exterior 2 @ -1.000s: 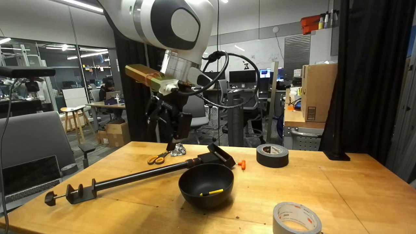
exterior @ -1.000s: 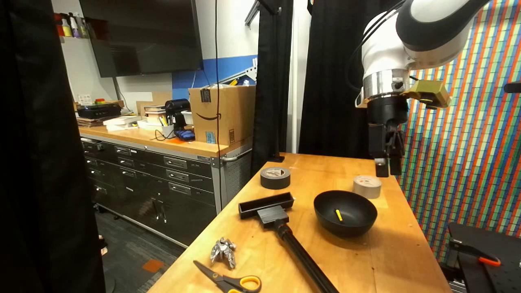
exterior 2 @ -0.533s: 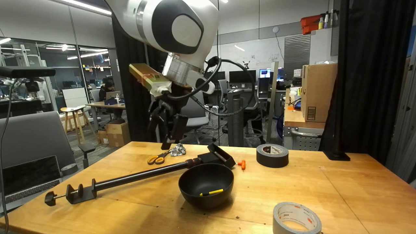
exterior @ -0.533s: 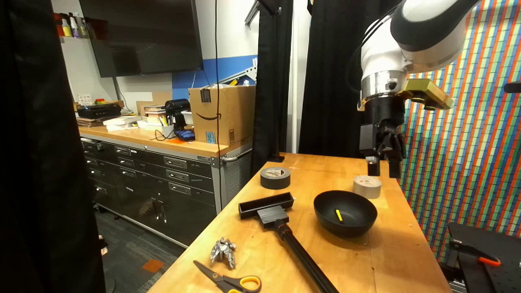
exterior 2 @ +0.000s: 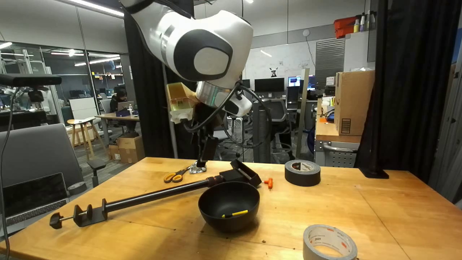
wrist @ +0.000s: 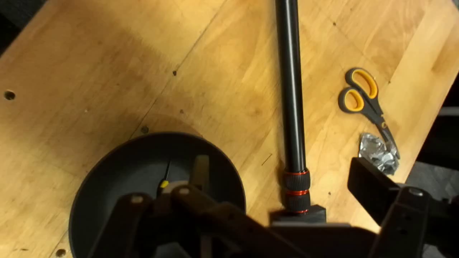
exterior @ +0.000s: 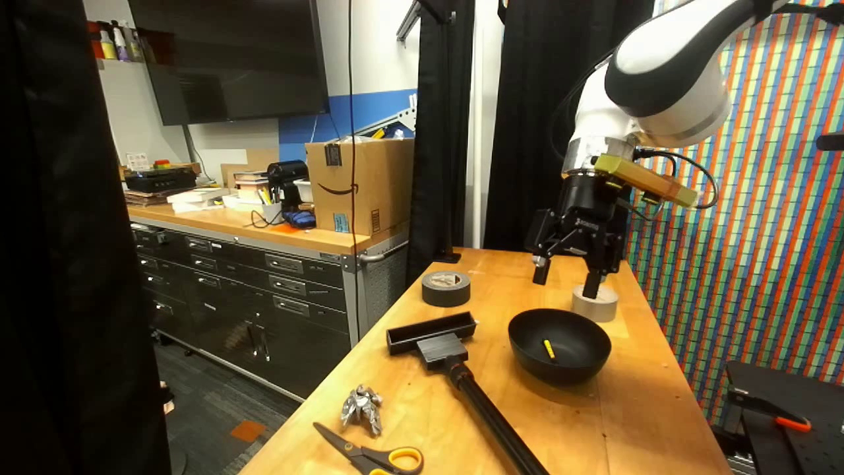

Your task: Remove the object in the bowl then put the scissors and tape inside.

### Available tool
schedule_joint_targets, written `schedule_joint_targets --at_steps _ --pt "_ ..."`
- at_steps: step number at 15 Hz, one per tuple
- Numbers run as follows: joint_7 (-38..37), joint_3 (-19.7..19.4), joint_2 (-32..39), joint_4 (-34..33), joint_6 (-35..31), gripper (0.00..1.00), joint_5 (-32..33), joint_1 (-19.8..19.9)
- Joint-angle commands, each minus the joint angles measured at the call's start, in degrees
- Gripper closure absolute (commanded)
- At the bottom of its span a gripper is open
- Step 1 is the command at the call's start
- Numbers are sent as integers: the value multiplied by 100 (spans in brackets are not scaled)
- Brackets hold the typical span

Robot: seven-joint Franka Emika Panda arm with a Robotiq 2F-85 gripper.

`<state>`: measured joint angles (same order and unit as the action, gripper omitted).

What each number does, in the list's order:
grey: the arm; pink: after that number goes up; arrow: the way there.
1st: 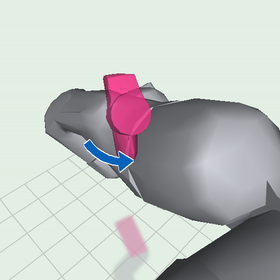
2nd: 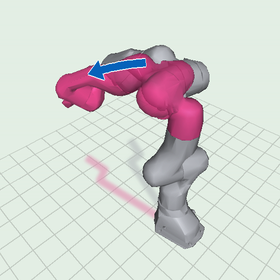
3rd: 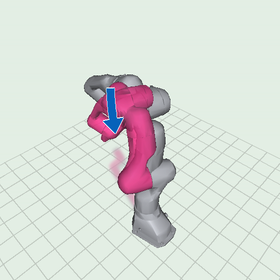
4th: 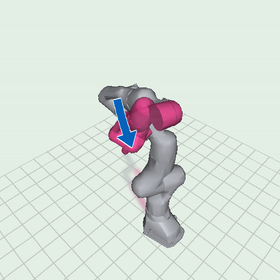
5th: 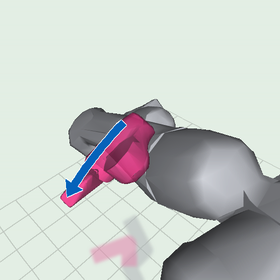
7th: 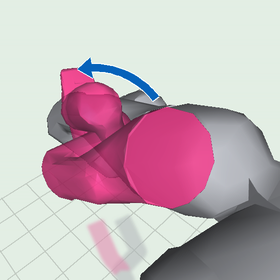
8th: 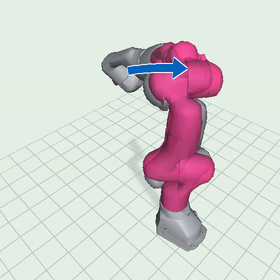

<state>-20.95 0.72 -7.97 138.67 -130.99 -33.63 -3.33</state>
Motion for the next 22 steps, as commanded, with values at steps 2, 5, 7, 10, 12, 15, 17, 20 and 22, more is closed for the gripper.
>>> schedule_joint_targets --at_steps 2,5,7,10,12,15,17,20,22 --pt "-418 63 527 -77 -813 0 117 115" --pt "-605 49 875 -78 -1135 0 344 127" --pt "-727 27 1096 -67 -1384 0 491 128" --pt "-946 -27 1449 -107 -1713 0 765 126" --pt "-1048 -69 1678 -143 -1845 0 896 125" --pt "-1165 -142 1988 -162 -2083 0 1068 106" --pt "-1140 -188 2190 -208 -2154 0 1078 117" --pt "-1097 -231 2440 -307 -2170 0 1017 129" --pt "-1081 -243 2570 -376 -2152 0 1001 122"
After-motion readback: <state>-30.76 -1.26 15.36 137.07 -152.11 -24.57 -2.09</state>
